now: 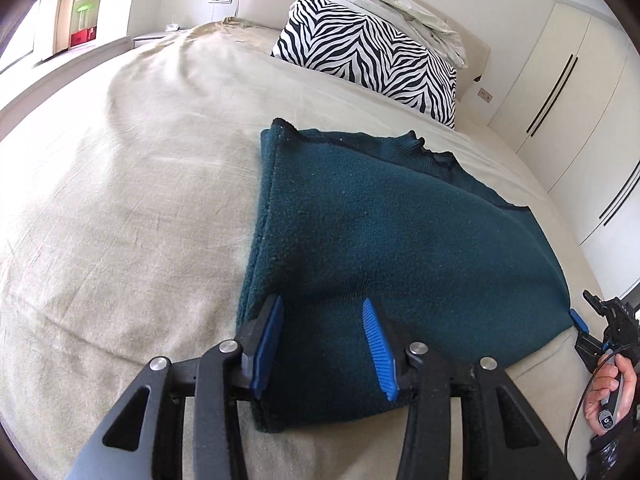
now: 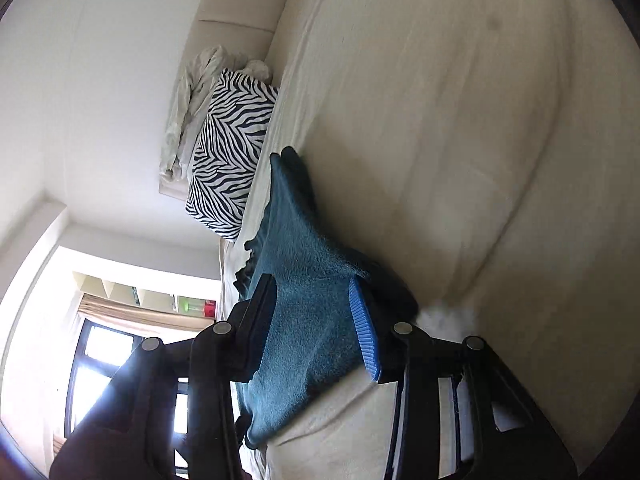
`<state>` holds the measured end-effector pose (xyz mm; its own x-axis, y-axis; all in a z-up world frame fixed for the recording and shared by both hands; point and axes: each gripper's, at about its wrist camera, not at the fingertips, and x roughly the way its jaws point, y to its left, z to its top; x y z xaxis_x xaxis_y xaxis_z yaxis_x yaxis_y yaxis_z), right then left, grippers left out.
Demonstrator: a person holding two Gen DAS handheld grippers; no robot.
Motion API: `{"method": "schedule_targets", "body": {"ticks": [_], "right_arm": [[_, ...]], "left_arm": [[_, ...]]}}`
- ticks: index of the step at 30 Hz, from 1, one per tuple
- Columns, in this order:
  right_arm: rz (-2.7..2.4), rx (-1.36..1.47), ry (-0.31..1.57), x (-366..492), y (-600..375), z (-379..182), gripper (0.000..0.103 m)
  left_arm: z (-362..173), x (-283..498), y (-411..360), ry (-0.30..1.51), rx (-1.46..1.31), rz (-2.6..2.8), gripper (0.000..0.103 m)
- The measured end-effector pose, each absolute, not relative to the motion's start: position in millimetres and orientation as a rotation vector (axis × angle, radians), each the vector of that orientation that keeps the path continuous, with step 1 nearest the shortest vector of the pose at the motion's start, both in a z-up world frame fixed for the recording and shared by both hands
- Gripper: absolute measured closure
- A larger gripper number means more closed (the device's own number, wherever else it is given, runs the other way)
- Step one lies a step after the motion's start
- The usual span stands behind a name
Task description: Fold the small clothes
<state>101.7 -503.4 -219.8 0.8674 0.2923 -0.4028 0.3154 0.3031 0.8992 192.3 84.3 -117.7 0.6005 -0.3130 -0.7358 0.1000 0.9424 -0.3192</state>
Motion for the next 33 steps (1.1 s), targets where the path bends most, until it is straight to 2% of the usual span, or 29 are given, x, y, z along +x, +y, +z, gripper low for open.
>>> {"method": "schedule_targets", "body": {"ticks": [2,3,5,14,16,20,28,33], "right_arm": [[-0.111,1.271,0.543,76.4,-520.4,-210.4,0.063],[-0.113,1.293,0.524,67.8,-524.4,-208.5,0.057],[-0.094,1.33,0.502,50.7,-528.0,-203.8,0.051],[-0.012,1.347,0.682,104.0,-451.1,-216.6,0.05],[-0.022,1.37,0.654,115.5,-447.4,-218.7,0.05],[-0.058,1.455,0.595,120.4,-454.1,-228.6,0.05],[-0.015,1.431,0.553,145.4,-440.2,-224.9,0.05],[-0.074,1.449,0.539,175.5,-434.9,-225.9,0.05]], "left_arm": [[-106.4,186.5,91.2,0.88,-0.269,-0.189,0.055],[-99.8,183.8,92.4,0.861,-0.267,-0.163,0.047],[-88.5,184.2,89.0,0.827,-0.279,-0.177,0.042],[-87.5,240.1,-11.9,0.847,-0.299,-0.402,0.039],[-95.6,254.6,-31.0,0.869,-0.297,-0.436,0.033],[-128.6,275.8,-38.2,0.931,-0.347,-0.437,0.033],[-135.2,274.4,-29.6,0.898,-0.365,-0.492,0.035],[-140.0,272.1,-22.4,0.882,-0.395,-0.503,0.041]]}}
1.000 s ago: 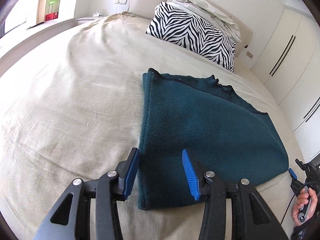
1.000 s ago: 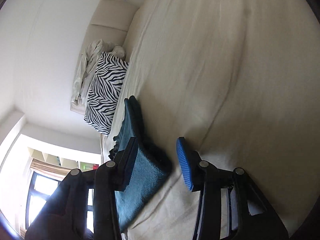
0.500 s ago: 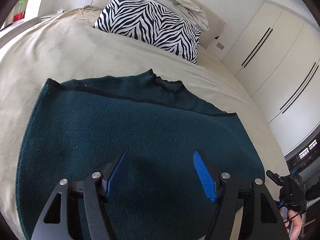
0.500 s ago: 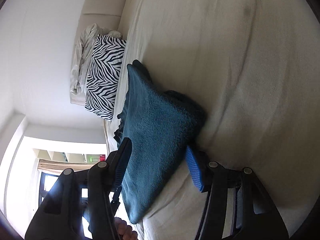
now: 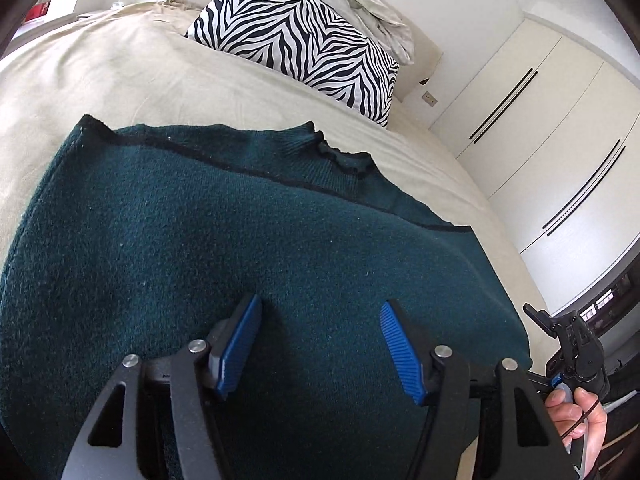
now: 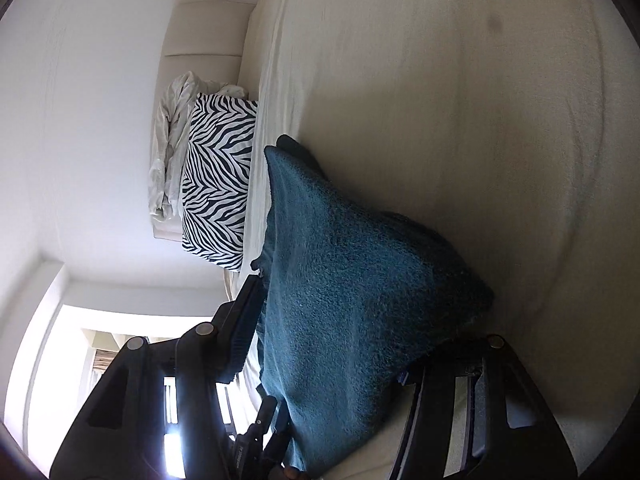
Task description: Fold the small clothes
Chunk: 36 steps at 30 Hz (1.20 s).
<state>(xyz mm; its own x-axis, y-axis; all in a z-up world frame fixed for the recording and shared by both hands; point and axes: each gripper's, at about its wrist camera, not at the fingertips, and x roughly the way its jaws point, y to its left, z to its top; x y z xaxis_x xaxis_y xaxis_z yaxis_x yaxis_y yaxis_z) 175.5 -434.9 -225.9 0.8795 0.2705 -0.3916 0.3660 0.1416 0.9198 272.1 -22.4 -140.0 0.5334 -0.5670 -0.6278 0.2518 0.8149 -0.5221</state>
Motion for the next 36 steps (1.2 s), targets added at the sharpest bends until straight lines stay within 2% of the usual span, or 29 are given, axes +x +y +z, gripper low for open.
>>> {"method": "schedule_targets", "body": {"ticks": [4,7,9,11,14,15,19,23,25,26,27,28,29,31,32,36], "right_arm": [[-0.099,1.399,0.53,193.3,-432.3,-219.7,0.05],[-0.111,1.316,0.558,210.5,-429.3,-219.0,0.055],[-0.129,1.305,0.583,216.7,-430.2,-223.7,0.069],[-0.134,1.304,0.589,221.8,-431.7,-225.7,0.07],[-0.151,1.251,0.617,228.8,-430.0,-222.0,0.086],[-0.165,1.254,0.619,229.3,-429.8,-221.6,0.087],[-0.199,1.077,0.623,236.3,-400.5,-187.4,0.09],[-0.043,0.583,0.65,257.8,-293.8,-123.9,0.09],[0.107,0.331,0.693,261.9,-224.6,-114.8,0.09],[0.164,0.212,0.713,260.3,-192.0,-117.8,0.09],[0.222,0.112,0.739,258.6,-163.7,-124.9,0.09],[0.258,0.021,0.772,257.9,-140.1,-135.3,0.09],[0.261,-0.05,0.789,256.5,-121.6,-146.8,0.09],[0.235,-0.118,0.802,255.0,-102.1,-165.1,0.09],[0.219,-0.119,0.793,254.4,-99.1,-168.7,0.089],[0.213,-0.045,0.781,254.3,-106.4,-167.8,0.088]], "left_arm": [[-143.3,271.8,-15.1,0.878,-0.427,-0.51,0.048],[-145.6,273.3,-9.1,0.882,-0.457,-0.515,0.055],[-147.7,274.7,-3.9,0.887,-0.479,-0.517,0.064],[-151.0,276.6,2.9,0.894,-0.508,-0.513,0.074],[-158.9,280.2,15.1,0.918,-0.567,-0.487,0.093],[-161.0,282.1,18.1,0.925,-0.589,-0.488,0.095],[-159.4,282.4,16.9,0.926,-0.574,-0.491,0.096],[-158.1,280.8,23.9,0.925,-0.606,-0.497,0.096],[-153.4,276.4,32.8,0.922,-0.63,-0.469,0.096],[-148.0,272.5,40.5,0.905,-0.648,-0.456,0.089],[-141.6,268.0,50.1,0.877,-0.668,-0.445,0.068],[-135.0,263.3,61.8,0.843,-0.698,-0.428,0.057],[-129.7,259.2,73.9,0.82,-0.722,-0.395,0.052],[-126.2,256.1,94.4,0.796,-0.808,-0.403,0.034],[-125.4,256.2,100.7,0.801,-0.837,-0.4,0.021],[-127.9,265.4,99.9,0.867,-0.872,-0.446,0.019]]}}
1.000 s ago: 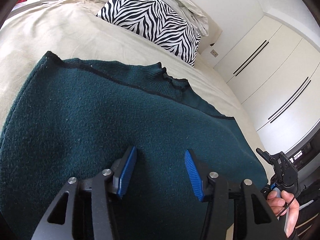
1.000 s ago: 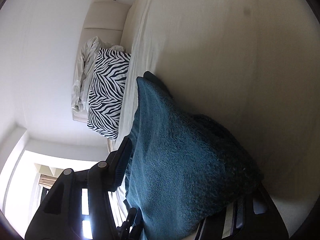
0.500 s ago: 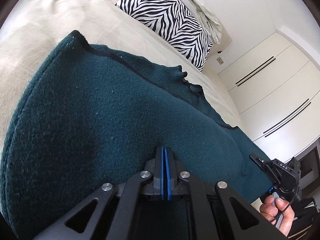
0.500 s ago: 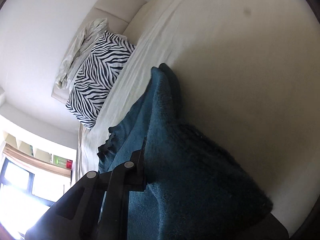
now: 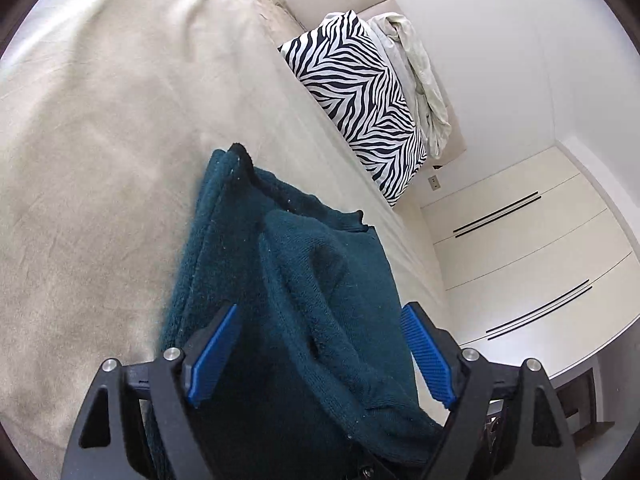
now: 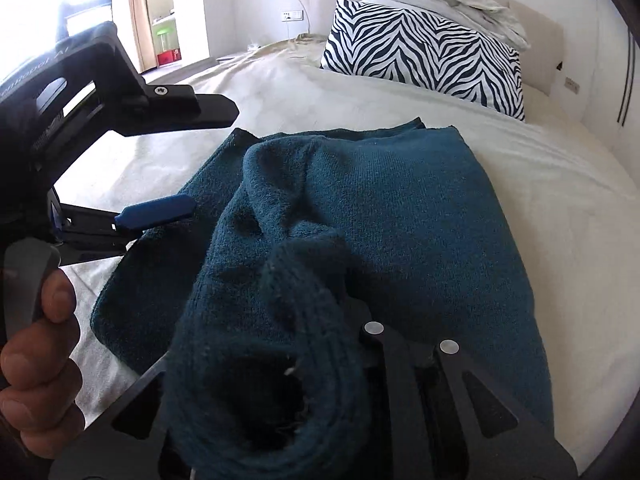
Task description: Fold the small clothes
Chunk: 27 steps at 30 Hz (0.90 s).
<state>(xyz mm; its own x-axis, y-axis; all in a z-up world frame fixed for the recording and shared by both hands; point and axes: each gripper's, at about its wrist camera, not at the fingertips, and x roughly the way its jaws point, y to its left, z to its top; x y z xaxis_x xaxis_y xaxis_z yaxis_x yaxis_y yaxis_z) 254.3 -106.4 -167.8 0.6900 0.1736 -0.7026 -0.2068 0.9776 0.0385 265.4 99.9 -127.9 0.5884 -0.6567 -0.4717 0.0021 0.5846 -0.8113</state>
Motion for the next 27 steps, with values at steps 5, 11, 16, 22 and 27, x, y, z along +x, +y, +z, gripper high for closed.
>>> {"method": "schedule_targets", "body": {"ticks": [5,11,16,22,27], "right_arm": [[0.215,-0.078,0.768,248.2,-96.3,-165.2,0.087],[0.287,-0.174,0.755,228.4,-79.4,-160.2,0.072],[0.369,-0.265,0.713,187.8,-72.1,-161.7,0.051],[0.296,-0.29,0.732,184.4,-81.7,-167.8,0.051],[0.339,-0.32,0.717,180.3,-63.8,-163.0,0.079]], "left_arm": [[-126.1,278.6,81.8,0.957,-0.819,-0.452,0.01],[-133.6,308.7,79.5,1.061,-0.723,-0.405,0.055],[-138.6,316.2,81.4,1.093,-0.706,-0.435,0.084],[-129.2,315.2,82.2,1.071,-0.714,-0.45,0.087],[-107.9,316.8,87.7,1.03,-0.686,-0.474,0.088]]}}
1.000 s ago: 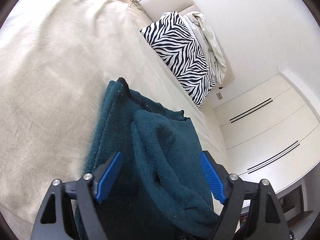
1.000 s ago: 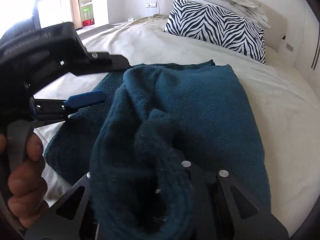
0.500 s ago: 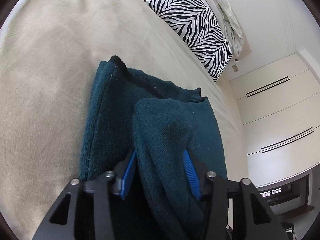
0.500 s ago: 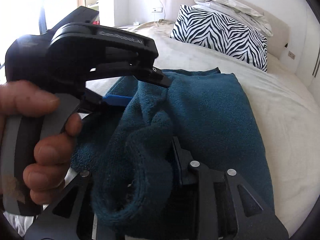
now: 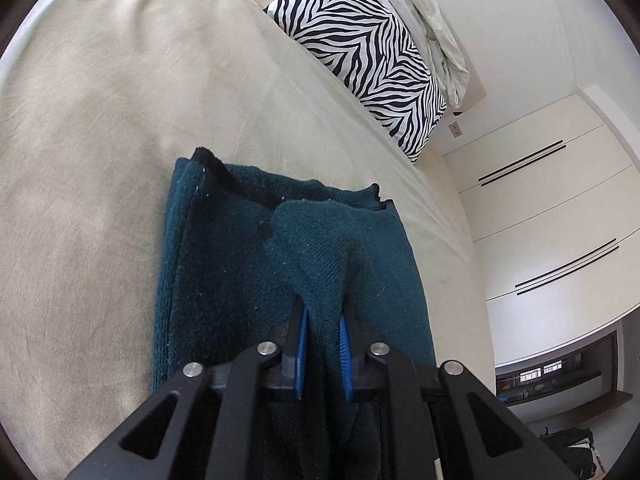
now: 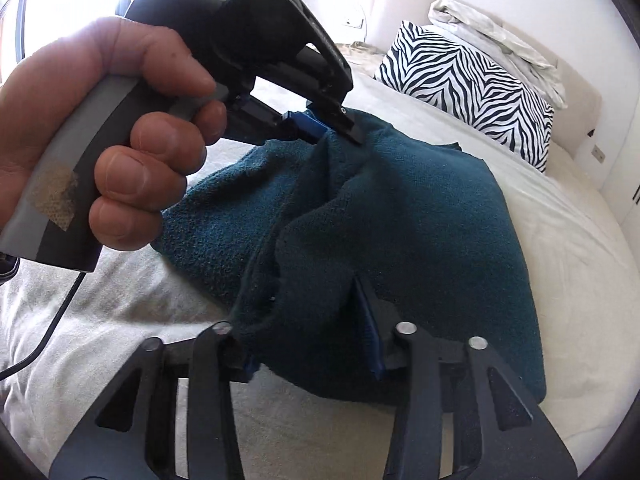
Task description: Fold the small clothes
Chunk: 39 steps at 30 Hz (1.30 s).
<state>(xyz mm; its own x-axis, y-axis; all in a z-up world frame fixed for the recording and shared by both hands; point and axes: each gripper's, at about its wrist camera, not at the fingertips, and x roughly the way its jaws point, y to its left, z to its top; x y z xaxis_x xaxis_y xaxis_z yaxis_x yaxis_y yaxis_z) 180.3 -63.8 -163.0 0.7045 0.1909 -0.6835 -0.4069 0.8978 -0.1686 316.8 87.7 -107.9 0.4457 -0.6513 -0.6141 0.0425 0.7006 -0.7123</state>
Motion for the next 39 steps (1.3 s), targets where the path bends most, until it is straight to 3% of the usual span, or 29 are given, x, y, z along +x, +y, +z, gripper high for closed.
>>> {"method": "schedule_targets", "body": {"ticks": [3,7,16,19,20,27,34,36,39], "right_arm": [[0.368,-0.308,0.692,180.8,-50.9,-154.5,0.086],[0.424,-0.282,0.673,189.5,-33.9,-145.5,0.087],[0.519,-0.146,0.796,208.8,-21.7,-168.9,0.085],[0.582,-0.013,0.821,206.1,-45.8,-161.9,0.081],[0.601,0.028,0.822,204.9,-56.6,-158.2,0.081],[0.559,0.375,0.776,205.0,-155.2,-132.1,0.081],[0.434,0.519,0.81,231.4,-211.5,-154.2,0.081],[0.377,0.559,0.899,242.7,-220.0,-182.3,0.081],[0.378,0.622,0.907,229.1,-221.2,-203.1,0.081]], "left_arm": [[-93.6,321.1,100.1,1.0,-0.668,-0.472,0.088],[-89.3,329.4,120.9,0.988,-0.624,-0.438,0.088],[-135.5,335.1,145.9,1.025,-0.655,-0.404,0.083],[-123.7,330.5,151.2,0.995,-0.647,-0.378,0.07],[-115.8,326.4,154.6,0.966,-0.628,-0.35,0.061],[-68.7,275.4,130.4,0.834,-0.387,-0.337,0.06],[-108.6,225.4,73.3,0.87,-0.086,-0.264,0.06],[-127.0,230.4,80.4,0.877,-0.086,-0.238,0.043],[-135.7,232.2,94.3,0.885,-0.144,-0.264,0.041]]}}
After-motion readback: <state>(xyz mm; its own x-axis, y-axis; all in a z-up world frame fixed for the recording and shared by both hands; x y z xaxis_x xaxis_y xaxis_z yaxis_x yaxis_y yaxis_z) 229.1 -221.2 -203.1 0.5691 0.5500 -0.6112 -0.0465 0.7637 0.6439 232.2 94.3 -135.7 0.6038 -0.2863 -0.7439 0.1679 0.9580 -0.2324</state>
